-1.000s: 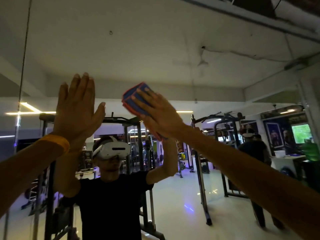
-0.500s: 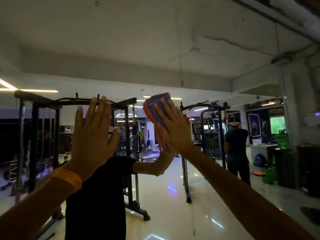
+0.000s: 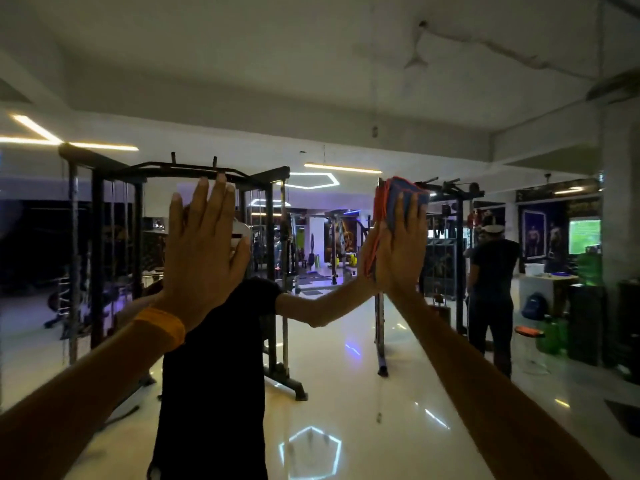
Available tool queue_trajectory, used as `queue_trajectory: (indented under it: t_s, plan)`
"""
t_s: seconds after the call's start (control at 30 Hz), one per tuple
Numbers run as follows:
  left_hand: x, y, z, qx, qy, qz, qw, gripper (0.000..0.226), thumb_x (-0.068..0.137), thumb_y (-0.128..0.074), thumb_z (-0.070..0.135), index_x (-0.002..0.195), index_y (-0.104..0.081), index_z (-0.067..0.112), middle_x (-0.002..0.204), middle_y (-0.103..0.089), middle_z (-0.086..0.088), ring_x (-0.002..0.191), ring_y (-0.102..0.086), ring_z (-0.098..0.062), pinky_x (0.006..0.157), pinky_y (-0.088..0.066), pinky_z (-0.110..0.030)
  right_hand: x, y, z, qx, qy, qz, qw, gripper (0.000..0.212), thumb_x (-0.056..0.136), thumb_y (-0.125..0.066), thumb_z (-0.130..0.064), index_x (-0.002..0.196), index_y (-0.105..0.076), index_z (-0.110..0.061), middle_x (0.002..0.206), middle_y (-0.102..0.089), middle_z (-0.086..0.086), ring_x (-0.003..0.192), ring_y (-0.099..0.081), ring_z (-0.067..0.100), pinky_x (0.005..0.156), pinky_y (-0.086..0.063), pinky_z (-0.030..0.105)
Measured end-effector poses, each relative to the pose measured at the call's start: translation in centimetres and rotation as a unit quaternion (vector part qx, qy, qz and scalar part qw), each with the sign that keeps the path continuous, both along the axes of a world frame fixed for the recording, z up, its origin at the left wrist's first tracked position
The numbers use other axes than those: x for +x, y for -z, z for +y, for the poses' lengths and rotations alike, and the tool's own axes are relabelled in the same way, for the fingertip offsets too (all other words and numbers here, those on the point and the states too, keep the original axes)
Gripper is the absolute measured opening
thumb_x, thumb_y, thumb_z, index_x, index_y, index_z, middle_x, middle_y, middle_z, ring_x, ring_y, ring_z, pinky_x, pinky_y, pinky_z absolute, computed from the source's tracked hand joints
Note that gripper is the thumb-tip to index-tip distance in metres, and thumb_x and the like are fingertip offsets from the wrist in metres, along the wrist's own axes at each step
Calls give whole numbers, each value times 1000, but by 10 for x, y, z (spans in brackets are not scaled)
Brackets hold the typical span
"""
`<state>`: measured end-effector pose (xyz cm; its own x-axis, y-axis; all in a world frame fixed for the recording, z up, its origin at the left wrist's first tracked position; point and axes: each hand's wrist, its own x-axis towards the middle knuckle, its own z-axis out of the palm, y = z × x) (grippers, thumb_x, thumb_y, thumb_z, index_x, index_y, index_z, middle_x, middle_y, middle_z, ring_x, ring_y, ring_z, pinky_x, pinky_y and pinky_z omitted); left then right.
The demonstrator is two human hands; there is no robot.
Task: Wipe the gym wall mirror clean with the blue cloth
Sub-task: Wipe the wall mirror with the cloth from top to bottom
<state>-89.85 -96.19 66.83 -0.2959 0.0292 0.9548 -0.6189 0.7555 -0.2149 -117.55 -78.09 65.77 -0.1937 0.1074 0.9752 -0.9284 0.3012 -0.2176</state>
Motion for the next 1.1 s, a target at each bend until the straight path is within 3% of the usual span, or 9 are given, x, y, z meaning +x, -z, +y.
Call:
queue_trajectory:
  t_s: [0.1, 0.23, 0.3, 0.43, 0.63, 0.83, 0.97, 1.03, 1.1]
  plan:
    - [-7, 36, 5, -8, 15, -1, 1000, 79, 103, -21, 55, 162, -25, 3, 171, -16, -18, 160, -9, -35, 129, 0, -56, 49, 54, -37, 70, -8, 104, 992, 60, 110, -25, -43, 164, -3, -28, 173, -7, 6, 159, -10, 34, 127, -12, 58]
    - [-7, 54, 5, -23, 19, -2, 1000, 79, 106, -15, 56, 161, -27, 2, 169, -20, -20, 159, -11, -36, 129, 3, -53, 34, 71, -17, 195, -28, 311, 930, 60, 110, -37, -45, 162, -19, -24, 168, -21, 16, 154, -21, 43, 119, -26, 66]
    - [-6, 54, 6, -24, 18, -5, 1000, 76, 106, -19, 54, 161, -26, 1, 169, -21, -21, 159, -11, -36, 129, 1, -54, -7, 49, 4, 157, 8, 283, 946, 61, 110, -36, -42, 164, -12, -29, 169, -15, 9, 156, -16, 36, 119, -27, 68]
    - [-8, 56, 10, -18, 4, -4, 1000, 75, 102, -32, 46, 162, -24, 2, 170, -16, -20, 159, -10, -37, 127, -8, -62, -7, 31, 1, 6, -6, 31, 999, 54, 112, -14, -47, 163, -2, -36, 172, -1, -2, 158, -7, 31, 122, -20, 67]
    - [-7, 44, 12, 5, 13, -3, 1000, 75, 102, -33, 48, 162, -24, 3, 171, -15, -18, 160, -8, -36, 126, -11, -64, 31, 22, -25, 230, 12, 324, 917, 60, 107, -30, -38, 161, -23, -13, 169, -19, 17, 158, -9, 37, 128, -10, 57]
    - [0, 2, 8, 6, -24, 4, 1000, 79, 103, -21, 53, 164, -13, 3, 173, -4, -16, 161, 1, -32, 129, -4, -57, 14, -36, -10, 23, 13, 62, 998, 61, 112, -14, -44, 160, -25, -9, 165, -30, 21, 154, -23, 41, 125, -21, 60]
    - [-11, -8, 6, 16, -44, 5, 999, 80, 103, -19, 55, 165, -9, 4, 173, 1, -15, 161, 4, -31, 130, -1, -55, 42, 13, -24, 168, -1, 203, 965, 58, 111, -16, -42, 163, -17, -16, 170, -16, 13, 159, -5, 28, 130, -3, 49]
    - [-14, -8, 5, 19, -52, 4, 998, 83, 103, -14, 59, 165, -9, 4, 173, 1, -15, 161, 4, -31, 129, -2, -56, 8, -6, -4, 195, 38, 293, 935, 54, 113, -24, -38, 162, -19, -17, 168, -24, 14, 158, -12, 31, 128, -14, 54]
    - [-16, -6, 5, 15, -54, 4, 998, 84, 103, -12, 61, 165, -7, 5, 173, 3, -15, 161, 4, -32, 128, -4, -59, -16, -40, 19, 166, 43, 248, 954, 51, 113, -30, -33, 162, -22, -21, 168, -25, 15, 156, -19, 36, 124, -25, 59]
